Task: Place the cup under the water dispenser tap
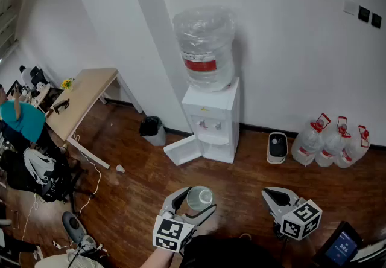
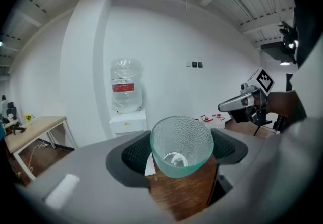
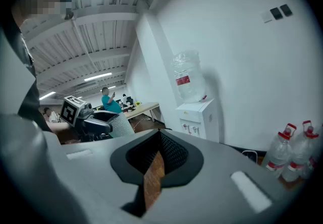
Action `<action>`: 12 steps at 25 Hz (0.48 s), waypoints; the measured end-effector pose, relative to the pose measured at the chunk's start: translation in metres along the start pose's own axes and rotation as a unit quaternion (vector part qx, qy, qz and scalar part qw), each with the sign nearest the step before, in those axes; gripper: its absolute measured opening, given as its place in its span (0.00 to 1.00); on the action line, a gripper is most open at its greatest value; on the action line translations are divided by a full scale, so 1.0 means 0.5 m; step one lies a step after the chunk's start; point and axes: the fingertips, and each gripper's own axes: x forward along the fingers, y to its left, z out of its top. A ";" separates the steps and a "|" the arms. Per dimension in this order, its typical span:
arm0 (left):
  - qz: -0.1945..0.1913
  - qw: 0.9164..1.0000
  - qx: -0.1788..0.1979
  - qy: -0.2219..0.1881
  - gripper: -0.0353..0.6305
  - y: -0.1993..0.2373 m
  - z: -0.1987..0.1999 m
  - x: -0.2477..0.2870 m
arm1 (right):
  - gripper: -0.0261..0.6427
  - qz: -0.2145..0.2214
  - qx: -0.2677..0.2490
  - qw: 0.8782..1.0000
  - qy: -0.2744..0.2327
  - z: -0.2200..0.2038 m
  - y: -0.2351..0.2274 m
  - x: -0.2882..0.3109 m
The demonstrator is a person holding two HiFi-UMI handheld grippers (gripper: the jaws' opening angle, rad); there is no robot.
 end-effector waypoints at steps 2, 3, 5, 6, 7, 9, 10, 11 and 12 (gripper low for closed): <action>0.001 1.000 0.002 0.002 0.94 -0.013 0.010 0.029 | 0.04 0.003 0.002 1.000 0.002 0.004 -0.037 -0.002; 0.000 1.000 0.002 0.003 0.94 -0.017 0.013 0.042 | 0.04 0.002 0.003 1.000 0.003 0.006 -0.055 0.001; -0.003 1.000 -0.001 0.007 0.94 -0.016 0.007 0.059 | 0.04 -0.003 0.006 1.000 0.005 0.012 -0.081 0.016; -0.005 1.000 -0.004 0.010 0.94 -0.008 0.000 0.062 | 0.04 -0.005 0.009 1.000 0.005 0.016 -0.084 0.029; -0.007 1.000 -0.008 0.013 0.94 0.006 -0.007 0.063 | 0.04 -0.004 0.010 1.000 0.004 0.023 -0.083 0.045; -0.005 1.000 -0.018 0.011 0.94 0.048 -0.016 0.072 | 0.04 -0.003 0.005 1.000 0.005 0.039 -0.082 0.088; -0.006 1.000 -0.024 0.008 0.94 0.069 -0.018 0.083 | 0.04 -0.007 0.002 1.000 0.009 0.046 -0.087 0.109; -0.010 1.000 -0.029 0.001 0.94 0.086 -0.017 0.102 | 0.04 -0.018 0.001 1.000 0.011 0.055 -0.099 0.124; -0.020 0.999 -0.031 -0.007 0.94 0.098 -0.013 0.125 | 0.04 -0.032 0.002 0.999 0.012 0.067 -0.112 0.133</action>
